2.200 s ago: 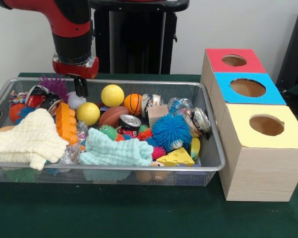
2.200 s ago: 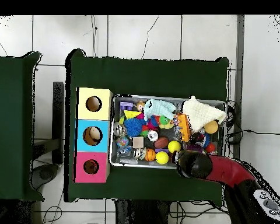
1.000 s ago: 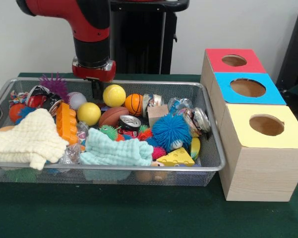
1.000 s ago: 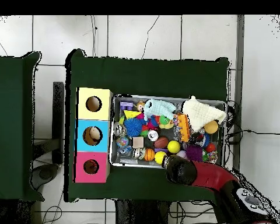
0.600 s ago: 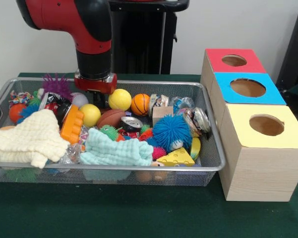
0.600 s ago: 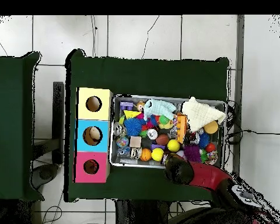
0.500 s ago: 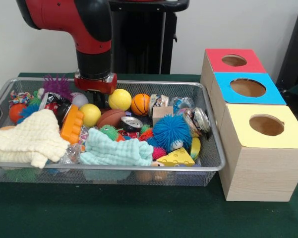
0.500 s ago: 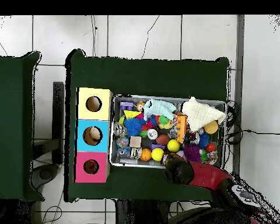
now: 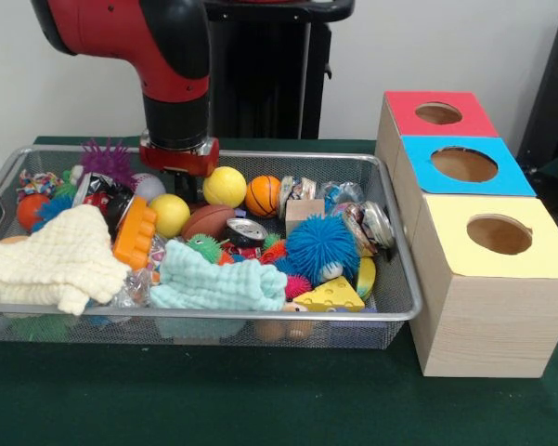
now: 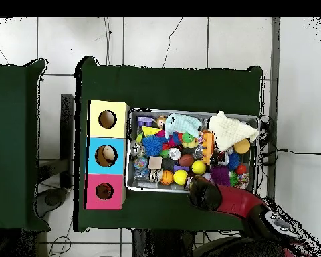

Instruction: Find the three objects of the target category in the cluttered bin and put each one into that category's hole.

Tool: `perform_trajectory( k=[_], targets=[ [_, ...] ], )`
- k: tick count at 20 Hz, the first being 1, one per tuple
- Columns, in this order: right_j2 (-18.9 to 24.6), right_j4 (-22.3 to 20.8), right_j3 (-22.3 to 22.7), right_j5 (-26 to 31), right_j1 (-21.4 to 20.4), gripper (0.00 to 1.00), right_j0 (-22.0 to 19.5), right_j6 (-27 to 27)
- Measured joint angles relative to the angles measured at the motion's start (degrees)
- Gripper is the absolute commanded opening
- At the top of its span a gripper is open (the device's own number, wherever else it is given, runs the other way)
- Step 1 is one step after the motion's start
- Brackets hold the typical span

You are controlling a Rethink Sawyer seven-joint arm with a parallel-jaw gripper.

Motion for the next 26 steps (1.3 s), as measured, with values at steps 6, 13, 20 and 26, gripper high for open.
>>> perform_trajectory(
  k=[6, 13, 20, 26],
  targets=[
    [0.87, -0.01, -2.02, 5.37, 0.08, 0.0, -0.07, 0.0],
    [1.88, -0.02, -6.18, 13.26, 0.87, 0.0, -0.97, 0.0],
    [4.32, -0.86, -7.63, 17.39, 1.31, 0.0, -3.03, 0.0],
    [7.41, -1.27, -8.82, 21.78, 1.88, 0.0, -6.08, 0.0]
  ],
)
